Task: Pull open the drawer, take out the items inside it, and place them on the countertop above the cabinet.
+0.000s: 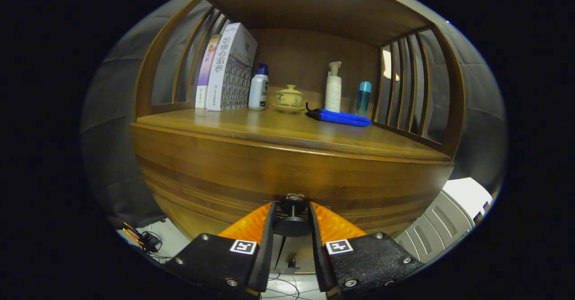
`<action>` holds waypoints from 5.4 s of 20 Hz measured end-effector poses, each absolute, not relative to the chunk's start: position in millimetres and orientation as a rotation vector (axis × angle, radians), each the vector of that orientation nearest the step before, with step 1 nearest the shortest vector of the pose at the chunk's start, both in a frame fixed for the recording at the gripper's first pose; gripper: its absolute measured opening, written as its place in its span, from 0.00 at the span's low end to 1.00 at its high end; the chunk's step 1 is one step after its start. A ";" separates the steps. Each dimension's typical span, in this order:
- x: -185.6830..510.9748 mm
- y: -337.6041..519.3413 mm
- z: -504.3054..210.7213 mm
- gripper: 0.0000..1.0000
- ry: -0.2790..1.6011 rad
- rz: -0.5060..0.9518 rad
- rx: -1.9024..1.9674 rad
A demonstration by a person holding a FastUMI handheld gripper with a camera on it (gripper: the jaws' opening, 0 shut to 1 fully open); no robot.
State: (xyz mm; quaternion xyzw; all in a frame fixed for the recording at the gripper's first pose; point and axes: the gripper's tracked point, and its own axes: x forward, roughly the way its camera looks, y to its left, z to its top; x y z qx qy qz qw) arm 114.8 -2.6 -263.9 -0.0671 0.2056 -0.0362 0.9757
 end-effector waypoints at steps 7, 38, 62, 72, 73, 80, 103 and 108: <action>92.2 -2.6 -261.6 0.35 0.420 -0.087 -0.149; -67.7 21.7 -256.9 0.35 0.459 -0.069 -0.080; 43.8 9.4 -121.0 0.96 0.442 -0.036 0.095; 103.0 -18.4 -167.2 0.96 0.683 -0.132 0.069; 105.1 -18.3 -174.9 0.96 0.706 -0.132 0.057; 108.5 -16.2 -231.7 0.92 0.900 -0.122 -0.055; 78.1 -29.5 -224.5 0.10 0.827 -0.133 -0.108; 84.9 -35.0 -179.0 0.10 0.703 -0.190 0.016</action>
